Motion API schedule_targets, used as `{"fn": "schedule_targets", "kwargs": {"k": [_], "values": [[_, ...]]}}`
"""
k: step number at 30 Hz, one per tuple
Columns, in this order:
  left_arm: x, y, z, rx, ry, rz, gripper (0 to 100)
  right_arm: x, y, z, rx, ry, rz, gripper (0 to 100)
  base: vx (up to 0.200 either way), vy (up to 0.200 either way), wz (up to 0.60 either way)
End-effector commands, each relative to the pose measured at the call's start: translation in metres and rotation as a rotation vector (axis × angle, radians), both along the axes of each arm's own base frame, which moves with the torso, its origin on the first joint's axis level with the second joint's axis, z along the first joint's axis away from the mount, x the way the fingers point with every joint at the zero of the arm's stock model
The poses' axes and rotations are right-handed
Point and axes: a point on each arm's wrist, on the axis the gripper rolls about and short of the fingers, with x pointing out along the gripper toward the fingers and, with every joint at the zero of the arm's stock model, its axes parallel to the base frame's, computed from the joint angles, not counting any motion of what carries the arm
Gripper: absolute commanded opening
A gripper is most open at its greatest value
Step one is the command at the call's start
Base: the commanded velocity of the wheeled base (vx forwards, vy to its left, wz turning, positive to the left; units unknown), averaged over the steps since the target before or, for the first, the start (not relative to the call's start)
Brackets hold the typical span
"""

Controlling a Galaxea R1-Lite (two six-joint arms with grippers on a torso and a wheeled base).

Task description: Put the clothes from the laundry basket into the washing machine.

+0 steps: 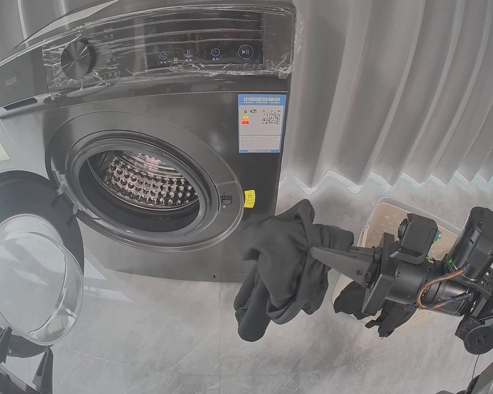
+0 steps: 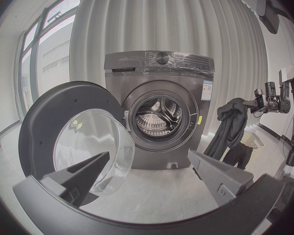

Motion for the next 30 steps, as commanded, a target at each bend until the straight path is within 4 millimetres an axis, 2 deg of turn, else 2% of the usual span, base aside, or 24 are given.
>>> {"fn": "schedule_targets", "kwargs": {"k": [1,11,18,30], "values": [[0.0,0.0,-0.005,0.0,0.005,-0.003,100,-0.001,0.002,-0.004,-0.008,0.015,-0.154,0,0.0,0.0,0.0],[0.0,-0.001,-0.005,0.013,0.004,-0.025,100,-0.007,0.01,-0.003,0.003,0.021,-0.167,0,0.0,0.0,0.0],[0.0,-0.001,-0.005,0.037,0.001,-0.046,100,-0.028,0.022,0.003,0.052,0.052,-0.059,0,0.0,0.0,0.0],[0.0,-0.001,-0.004,0.064,-0.006,-0.057,100,-0.026,0.024,0.005,0.08,0.034,-0.059,0,0.0,0.0,0.0]]}}
